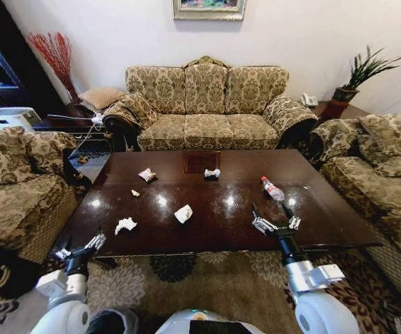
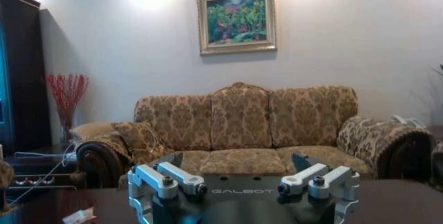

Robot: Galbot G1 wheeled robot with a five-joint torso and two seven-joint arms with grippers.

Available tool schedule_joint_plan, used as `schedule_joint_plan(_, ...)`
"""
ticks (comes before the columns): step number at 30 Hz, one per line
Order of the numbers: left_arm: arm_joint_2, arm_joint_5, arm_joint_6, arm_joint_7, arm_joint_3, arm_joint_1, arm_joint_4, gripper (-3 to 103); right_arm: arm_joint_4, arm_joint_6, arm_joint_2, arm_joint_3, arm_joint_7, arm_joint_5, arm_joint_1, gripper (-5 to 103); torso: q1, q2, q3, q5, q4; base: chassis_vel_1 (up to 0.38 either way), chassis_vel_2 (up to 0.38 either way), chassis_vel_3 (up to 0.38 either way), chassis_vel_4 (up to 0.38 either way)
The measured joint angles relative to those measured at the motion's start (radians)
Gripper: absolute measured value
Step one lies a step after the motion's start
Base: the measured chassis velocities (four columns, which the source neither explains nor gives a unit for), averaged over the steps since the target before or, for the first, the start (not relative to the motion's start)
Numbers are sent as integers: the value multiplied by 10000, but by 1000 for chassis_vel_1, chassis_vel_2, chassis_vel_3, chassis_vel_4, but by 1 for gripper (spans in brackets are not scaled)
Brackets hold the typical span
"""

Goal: Move to the front of the table and place the trash on the table into the trash bin.

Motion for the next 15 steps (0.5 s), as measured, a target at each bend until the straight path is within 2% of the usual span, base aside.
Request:
schedule_joint_plan(8,85,-301,13,20,-543,-34,231,99,-66,236,-4,-40,3,33,101,100,-3,0,-1,8,0,184,-151,-193,166)
schedule_joint_plan(15,534,-316,-73,151,-1190,-289,1568,99,69,353,1,-59,-98,-240,-50,100,-13,7,-7,5,-1,121,-149,-88,140)
